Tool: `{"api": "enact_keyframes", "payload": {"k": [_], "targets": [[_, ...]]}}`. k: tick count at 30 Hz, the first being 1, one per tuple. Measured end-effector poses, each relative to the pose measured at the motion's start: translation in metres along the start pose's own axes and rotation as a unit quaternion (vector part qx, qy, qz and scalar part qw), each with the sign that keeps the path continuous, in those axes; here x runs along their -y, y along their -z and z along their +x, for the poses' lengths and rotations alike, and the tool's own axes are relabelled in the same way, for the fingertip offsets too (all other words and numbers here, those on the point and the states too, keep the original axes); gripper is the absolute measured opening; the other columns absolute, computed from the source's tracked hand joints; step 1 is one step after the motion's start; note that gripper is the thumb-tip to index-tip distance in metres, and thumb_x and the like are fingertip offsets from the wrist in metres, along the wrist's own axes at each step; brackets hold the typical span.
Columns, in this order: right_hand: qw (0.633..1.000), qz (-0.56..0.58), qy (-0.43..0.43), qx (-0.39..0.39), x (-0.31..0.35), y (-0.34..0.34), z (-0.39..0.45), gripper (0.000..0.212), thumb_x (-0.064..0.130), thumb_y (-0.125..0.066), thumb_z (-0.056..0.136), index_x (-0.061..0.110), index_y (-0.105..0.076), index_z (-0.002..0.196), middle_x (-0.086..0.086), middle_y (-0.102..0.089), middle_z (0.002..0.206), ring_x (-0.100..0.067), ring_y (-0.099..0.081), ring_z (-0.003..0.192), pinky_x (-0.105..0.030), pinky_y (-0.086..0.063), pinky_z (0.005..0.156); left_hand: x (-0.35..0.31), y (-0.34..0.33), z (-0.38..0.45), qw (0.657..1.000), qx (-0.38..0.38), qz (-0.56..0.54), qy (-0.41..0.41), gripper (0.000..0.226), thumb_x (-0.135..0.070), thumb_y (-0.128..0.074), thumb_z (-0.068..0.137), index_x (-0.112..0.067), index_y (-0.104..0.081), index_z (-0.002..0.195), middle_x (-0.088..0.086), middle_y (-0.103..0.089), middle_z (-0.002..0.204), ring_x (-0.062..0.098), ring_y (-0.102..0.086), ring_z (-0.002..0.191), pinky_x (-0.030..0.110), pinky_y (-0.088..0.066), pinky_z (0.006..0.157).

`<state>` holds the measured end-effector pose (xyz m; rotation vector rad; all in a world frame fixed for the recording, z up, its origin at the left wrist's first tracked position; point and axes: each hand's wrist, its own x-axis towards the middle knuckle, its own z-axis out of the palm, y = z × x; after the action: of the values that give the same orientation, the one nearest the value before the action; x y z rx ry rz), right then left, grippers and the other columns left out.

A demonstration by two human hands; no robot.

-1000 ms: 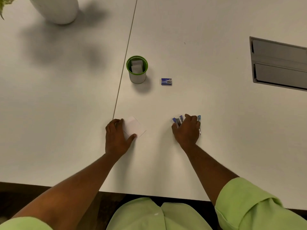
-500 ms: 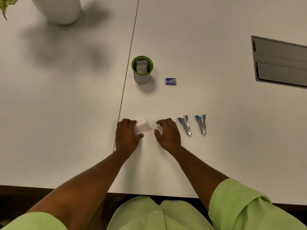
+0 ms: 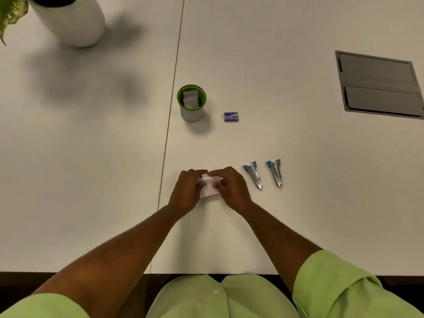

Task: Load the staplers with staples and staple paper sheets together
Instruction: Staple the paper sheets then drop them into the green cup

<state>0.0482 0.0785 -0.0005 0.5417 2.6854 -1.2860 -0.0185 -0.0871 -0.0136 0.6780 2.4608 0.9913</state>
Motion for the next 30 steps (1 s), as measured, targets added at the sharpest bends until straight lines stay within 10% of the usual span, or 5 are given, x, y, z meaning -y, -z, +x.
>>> {"api": "enact_keyframes", "payload": {"k": [5, 10, 30], "targets": [[0.995, 0.080, -0.043, -0.034, -0.005, 0.010, -0.004, 0.050, 0.003, -0.079, 0.080, 0.029, -0.069, 0.121, 0.003, -0.057, 0.120, -0.003, -0.064, 0.067, -0.015, -0.054, 0.074, -0.013, -0.006, 0.006, 0.982, -0.056, -0.148, 0.101, 0.060, -0.016, -0.073, 0.090, -0.012, -0.045, 0.143, 0.007, -0.049, 0.129, 0.018, -0.058, 0.102, 0.027, -0.052, 0.087], [0.991, 0.118, -0.037, -0.054, -0.014, 0.019, -0.007, 0.045, -0.003, -0.080, 0.076, 0.020, -0.074, 0.113, -0.001, -0.053, 0.118, 0.000, -0.063, 0.063, -0.012, -0.051, 0.072, -0.023, -0.013, 0.009, 0.960, -0.030, -0.206, 0.188, 0.056, -0.013, -0.074, 0.088, -0.025, -0.049, 0.136, 0.004, -0.065, 0.094, 0.013, -0.063, 0.081, 0.019, -0.049, 0.072], [0.996, 0.065, 0.011, -0.059, -0.056, 0.075, -0.017, 0.014, 0.017, -0.078, 0.084, 0.019, -0.080, 0.098, 0.014, -0.060, 0.097, -0.008, -0.064, 0.091, -0.036, -0.057, 0.080, -0.089, -0.053, 0.004, 0.952, -0.151, -0.227, 0.139, 0.017, 0.002, -0.076, 0.083, -0.008, -0.079, 0.097, 0.004, -0.077, 0.092, 0.007, -0.073, 0.083, 0.013, -0.055, 0.078]]}}
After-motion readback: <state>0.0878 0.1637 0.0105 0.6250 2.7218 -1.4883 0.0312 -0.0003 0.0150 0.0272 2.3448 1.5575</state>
